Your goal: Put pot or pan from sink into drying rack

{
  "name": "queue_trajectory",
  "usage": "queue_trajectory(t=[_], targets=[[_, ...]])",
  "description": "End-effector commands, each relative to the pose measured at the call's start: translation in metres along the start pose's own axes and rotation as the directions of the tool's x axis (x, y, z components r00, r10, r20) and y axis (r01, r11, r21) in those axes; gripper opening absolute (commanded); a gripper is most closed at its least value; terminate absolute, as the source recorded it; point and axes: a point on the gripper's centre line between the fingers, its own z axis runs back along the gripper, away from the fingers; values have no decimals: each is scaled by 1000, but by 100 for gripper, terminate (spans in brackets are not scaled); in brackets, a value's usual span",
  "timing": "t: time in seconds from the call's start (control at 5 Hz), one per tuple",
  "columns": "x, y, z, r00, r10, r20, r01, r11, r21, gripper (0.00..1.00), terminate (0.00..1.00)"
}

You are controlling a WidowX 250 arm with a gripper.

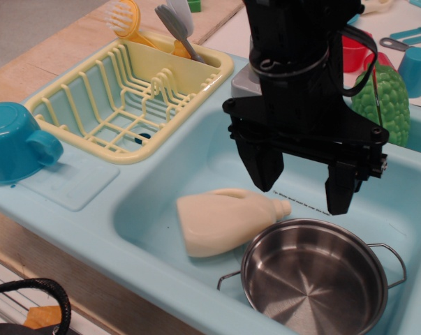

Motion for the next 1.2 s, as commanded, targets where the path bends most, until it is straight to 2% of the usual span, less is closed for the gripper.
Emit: queue_trajectory(t=[0.0,0.2,0.4,0.6,0.8,1.0], targets=[[0,0,0,1000,0,0,0,1000,0,100,0],[-10,5,-10,999,26,-40,-25,999,40,100,0],[-9,19,-28,995,54,-80,-52,998,22,100,0],[-10,28,-46,991,71,-109,-74,997,-21,100,0],[-17,30,-64,991,77,-106,-84,994,-70,100,0],[-21,28,-69,992,74,-99,-83,992,-93,100,0]])
